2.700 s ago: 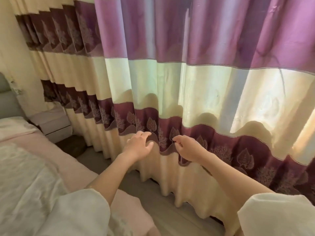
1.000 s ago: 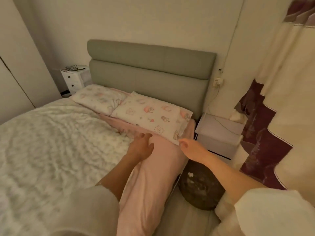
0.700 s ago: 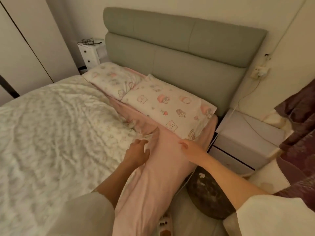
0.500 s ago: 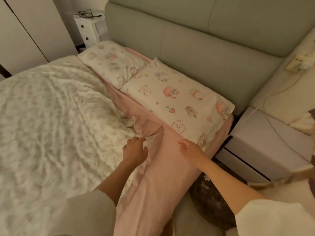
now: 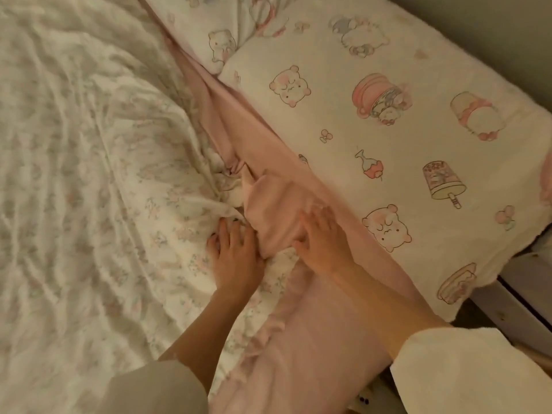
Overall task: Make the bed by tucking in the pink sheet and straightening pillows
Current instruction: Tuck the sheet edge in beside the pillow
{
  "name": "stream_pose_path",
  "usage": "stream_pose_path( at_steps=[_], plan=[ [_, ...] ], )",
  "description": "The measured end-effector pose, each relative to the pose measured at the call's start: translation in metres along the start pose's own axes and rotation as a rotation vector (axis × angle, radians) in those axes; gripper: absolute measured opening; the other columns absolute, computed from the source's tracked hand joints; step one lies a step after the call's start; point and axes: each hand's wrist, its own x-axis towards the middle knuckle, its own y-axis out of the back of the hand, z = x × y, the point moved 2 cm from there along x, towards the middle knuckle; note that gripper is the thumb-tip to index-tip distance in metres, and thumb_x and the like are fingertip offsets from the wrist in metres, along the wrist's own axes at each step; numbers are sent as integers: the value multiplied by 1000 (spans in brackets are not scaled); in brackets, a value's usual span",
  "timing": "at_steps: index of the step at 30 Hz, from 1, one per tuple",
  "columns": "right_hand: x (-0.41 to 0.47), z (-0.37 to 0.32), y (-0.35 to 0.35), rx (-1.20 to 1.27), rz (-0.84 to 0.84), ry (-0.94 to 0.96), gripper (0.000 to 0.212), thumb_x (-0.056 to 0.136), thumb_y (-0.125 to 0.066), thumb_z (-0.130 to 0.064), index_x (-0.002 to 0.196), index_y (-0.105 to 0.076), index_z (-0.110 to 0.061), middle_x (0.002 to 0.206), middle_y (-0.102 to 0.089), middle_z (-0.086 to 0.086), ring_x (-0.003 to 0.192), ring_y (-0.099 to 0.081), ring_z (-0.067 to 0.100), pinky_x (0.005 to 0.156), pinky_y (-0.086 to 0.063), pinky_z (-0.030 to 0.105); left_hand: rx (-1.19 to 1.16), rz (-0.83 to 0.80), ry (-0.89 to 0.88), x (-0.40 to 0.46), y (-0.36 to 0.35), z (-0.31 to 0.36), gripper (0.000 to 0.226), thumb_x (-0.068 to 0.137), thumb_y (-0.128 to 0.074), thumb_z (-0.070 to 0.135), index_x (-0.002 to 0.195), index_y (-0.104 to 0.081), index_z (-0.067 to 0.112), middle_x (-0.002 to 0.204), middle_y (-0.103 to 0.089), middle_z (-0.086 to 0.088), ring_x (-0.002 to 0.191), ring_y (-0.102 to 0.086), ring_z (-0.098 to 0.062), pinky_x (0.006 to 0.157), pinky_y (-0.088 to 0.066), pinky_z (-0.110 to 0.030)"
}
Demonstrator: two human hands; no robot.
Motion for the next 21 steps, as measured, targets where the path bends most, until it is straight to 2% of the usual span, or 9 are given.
stream_pose_path(
  at_steps=[2,3,6,8,10,12,15,18,21],
  plan=[
    [19,-1,-12,-86,-39,31,86,85,-50,-56,150,-2,-25,159,1,11,146,4,34,119,-7,49,24,12,-27,-2,-8,-3,46,69,-72,40,104,-59,12,123,-60,-12,126,-46,-37,97,-29,-49],
    [28,-2,-19,-100,-80,29,92,83,-51,-59,150,3,-26,159,4,11,145,4,35,118,-5,50,22,17,-36,-1,-13,-6,47,71,-70,40,108,-59,14,124,-59,-11,126,-46,-36,96,-32,-49],
    [42,3,-24,-131,-52,-16,97,80,-56,-58,150,-1,-18,153,-15,12,138,-20,35,111,-25,46,3,20,-56,1,-14,-13,57,69,-72,45,116,-58,17,125,-59,-10,122,-51,-34,90,-42,-49],
    [44,1,-22,-103,6,-57,82,84,-56,-50,147,-17,-13,141,-34,13,125,-37,32,99,-38,41,-9,21,-52,3,-14,-15,58,68,-72,47,116,-59,18,124,-59,-10,120,-52,-35,88,-44,-48],
    [45,0,-23,56,-34,-136,60,84,-55,-44,132,-39,-11,124,-49,10,111,-49,31,88,-44,39,-31,19,-47,4,-15,-13,56,69,-70,45,116,-57,18,126,-58,-10,122,-50,-35,90,-43,-49],
    [42,-2,-17,396,-149,-281,44,77,-58,-44,109,-52,-14,101,-60,4,92,-58,28,73,-46,36,-55,19,-36,2,-15,-12,54,72,-66,44,118,-55,18,128,-56,-9,125,-47,-33,94,-40,-49],
    [28,-9,3,911,-299,-462,28,79,-67,-33,97,-56,-15,81,-60,-3,74,-58,13,60,-45,25,-80,-7,-21,-2,-10,-9,52,77,-61,43,122,-50,21,132,-54,-6,131,-41,-32,98,-35,-49],
    [11,-13,33,1053,-262,-414,11,81,-66,-21,85,-65,-11,73,-59,-2,67,-55,13,58,-41,21,-134,-32,-46,-6,1,-1,56,80,-48,43,131,-40,22,139,-47,-8,137,-33,-35,102,-34,-53],
    [-19,10,71,1074,-114,-357,9,78,-63,-15,78,-72,-15,80,-70,-3,78,-62,11,67,-45,22,-313,-24,-43,-8,21,20,63,85,-36,52,143,-22,31,153,-28,-5,144,-14,-32,110,-18,-58]
  ],
)
